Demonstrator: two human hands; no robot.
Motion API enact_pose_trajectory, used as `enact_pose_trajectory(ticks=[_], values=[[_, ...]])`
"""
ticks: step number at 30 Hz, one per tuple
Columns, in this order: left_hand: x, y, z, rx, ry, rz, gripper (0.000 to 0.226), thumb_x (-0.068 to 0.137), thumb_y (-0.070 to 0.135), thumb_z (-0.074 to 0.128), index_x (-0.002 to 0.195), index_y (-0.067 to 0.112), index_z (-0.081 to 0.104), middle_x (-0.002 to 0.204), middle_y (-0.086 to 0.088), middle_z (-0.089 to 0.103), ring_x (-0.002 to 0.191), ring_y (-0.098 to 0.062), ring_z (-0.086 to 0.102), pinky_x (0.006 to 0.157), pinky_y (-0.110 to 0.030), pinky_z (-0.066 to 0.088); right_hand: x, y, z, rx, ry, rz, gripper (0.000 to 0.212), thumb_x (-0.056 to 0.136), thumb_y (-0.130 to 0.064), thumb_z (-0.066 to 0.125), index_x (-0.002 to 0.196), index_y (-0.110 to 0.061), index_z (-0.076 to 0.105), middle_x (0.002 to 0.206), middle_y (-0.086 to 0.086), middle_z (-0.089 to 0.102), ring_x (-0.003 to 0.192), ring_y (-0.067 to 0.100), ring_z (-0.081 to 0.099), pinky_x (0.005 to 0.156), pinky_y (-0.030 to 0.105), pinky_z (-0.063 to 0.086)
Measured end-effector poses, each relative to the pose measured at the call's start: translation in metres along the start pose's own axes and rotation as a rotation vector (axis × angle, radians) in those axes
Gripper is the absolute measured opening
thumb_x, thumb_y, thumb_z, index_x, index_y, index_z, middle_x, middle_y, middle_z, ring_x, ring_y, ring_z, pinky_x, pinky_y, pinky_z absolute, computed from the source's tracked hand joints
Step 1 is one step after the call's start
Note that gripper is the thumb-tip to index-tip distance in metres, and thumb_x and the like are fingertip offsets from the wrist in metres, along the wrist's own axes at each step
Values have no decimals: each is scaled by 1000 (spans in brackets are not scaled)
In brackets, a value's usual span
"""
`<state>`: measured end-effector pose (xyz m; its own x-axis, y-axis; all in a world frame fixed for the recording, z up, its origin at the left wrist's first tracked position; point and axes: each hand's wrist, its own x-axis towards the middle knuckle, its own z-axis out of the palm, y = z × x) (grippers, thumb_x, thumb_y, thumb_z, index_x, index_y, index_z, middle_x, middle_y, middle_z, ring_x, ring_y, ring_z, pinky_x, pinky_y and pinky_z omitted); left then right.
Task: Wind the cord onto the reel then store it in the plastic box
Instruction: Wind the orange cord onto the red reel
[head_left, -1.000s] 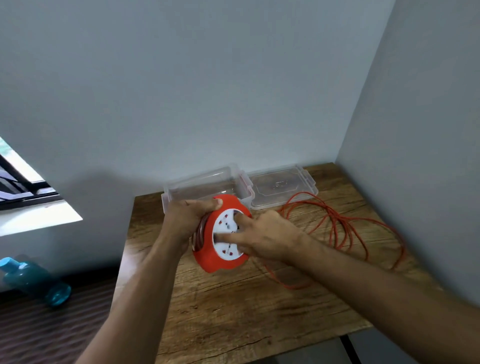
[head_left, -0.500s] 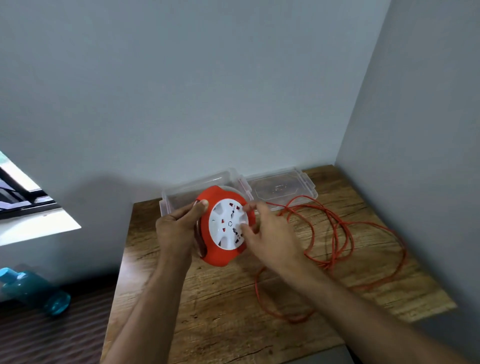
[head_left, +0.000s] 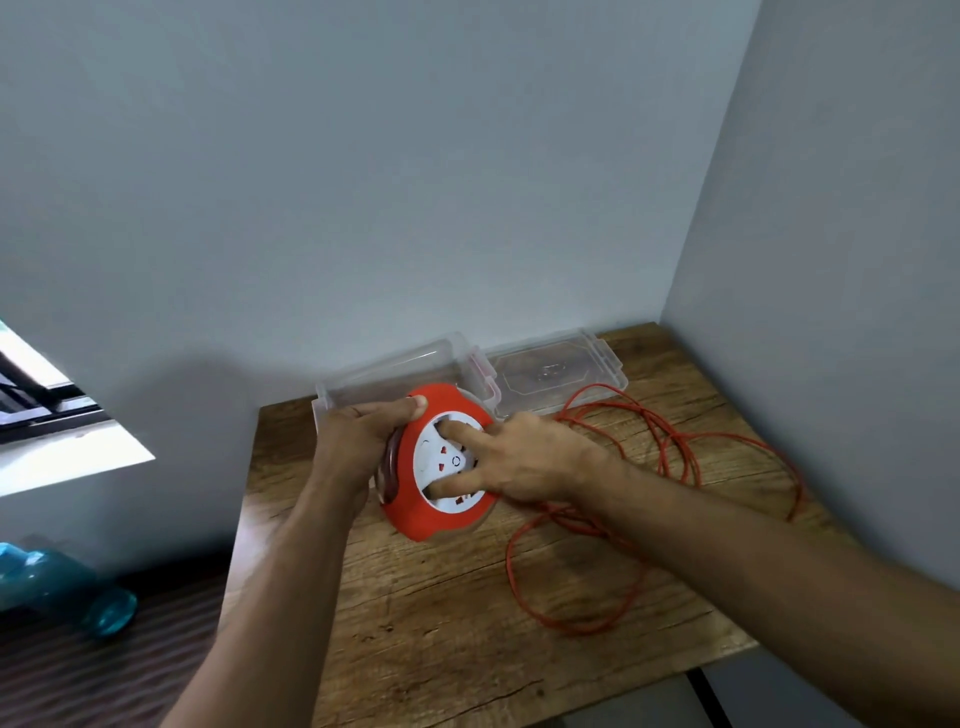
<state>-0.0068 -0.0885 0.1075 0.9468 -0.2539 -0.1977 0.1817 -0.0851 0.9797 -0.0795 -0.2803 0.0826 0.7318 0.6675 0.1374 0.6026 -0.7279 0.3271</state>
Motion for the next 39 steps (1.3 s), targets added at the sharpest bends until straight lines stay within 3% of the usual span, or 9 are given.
enact_pose_trajectory(ticks=[5, 9, 12, 15, 19, 22, 28, 35, 39], values=[[-5, 0, 13, -87, 118, 94, 2, 84, 12, 81, 83, 13, 80, 64, 3, 78, 59, -11, 74, 57, -25, 62, 10, -7, 4, 184, 100, 544, 66, 86, -57, 60, 145, -37, 38, 109, 10, 69, 76, 31, 69, 57, 33, 46], [-11, -1, 27, -74, 145, 240, 19, 82, 8, 83, 72, 24, 80, 62, 9, 76, 59, -8, 70, 58, -22, 60, 41, -43, -6, 1339, 383, 1409, 64, 81, -55, 65, 133, -21, 49, 102, 9, 75, 75, 26, 72, 62, 39, 59], [-11, -4, 25, -2, 145, 265, 14, 82, 11, 84, 74, 22, 79, 62, 11, 76, 59, -6, 72, 53, -21, 59, 47, -46, -5, 1917, 397, 1508, 57, 91, -44, 64, 130, -6, 47, 82, 15, 73, 50, 24, 67, 41, 28, 49], [-5, -10, 13, -110, 204, 136, 12, 82, 17, 84, 91, 10, 83, 73, 2, 81, 71, -16, 78, 61, -28, 63, 25, -39, -5, 1484, 372, 1348, 43, 93, -35, 63, 128, -23, 40, 83, 7, 74, 60, 25, 70, 52, 34, 55], [-3, -10, 7, -160, 145, 21, 8, 82, 17, 83, 85, 9, 80, 69, 0, 80, 62, -17, 77, 54, -28, 60, -9, -22, -6, 352, 228, 579, 49, 90, -25, 61, 136, -33, 47, 127, 8, 61, 78, 31, 70, 60, 41, 59], [-3, -3, 5, -122, 63, -16, 12, 83, 13, 82, 72, 11, 78, 68, -7, 79, 61, -23, 75, 64, -37, 63, -21, -3, -3, 136, 90, 155, 51, 92, -22, 51, 138, -41, 41, 141, 17, 48, 82, 36, 68, 45, 37, 54], [1, 5, 1, -74, -48, -50, 10, 85, 12, 79, 80, 4, 79, 81, -19, 80, 73, -36, 75, 75, -48, 62, -14, 15, -10, 24, 63, -143, 61, 93, -15, 62, 140, -45, 37, 146, 19, 39, 71, 35, 68, 42, 33, 50], [0, 5, 2, 7, -95, -39, 20, 84, 20, 81, 87, 0, 80, 85, -21, 80, 75, -37, 78, 70, -44, 65, -7, 15, -6, -60, 98, -166, 62, 84, -20, 76, 136, -44, 52, 133, 17, 52, 51, 29, 61, 37, 27, 40], [-4, 2, 4, -69, 8, 36, 9, 86, 14, 79, 81, 5, 79, 69, -7, 80, 60, -20, 76, 52, -28, 60, -1, -2, 0, 61, 169, 284, 60, 86, -55, 62, 142, -43, 44, 106, 6, 67, 64, 25, 66, 47, 26, 40]])
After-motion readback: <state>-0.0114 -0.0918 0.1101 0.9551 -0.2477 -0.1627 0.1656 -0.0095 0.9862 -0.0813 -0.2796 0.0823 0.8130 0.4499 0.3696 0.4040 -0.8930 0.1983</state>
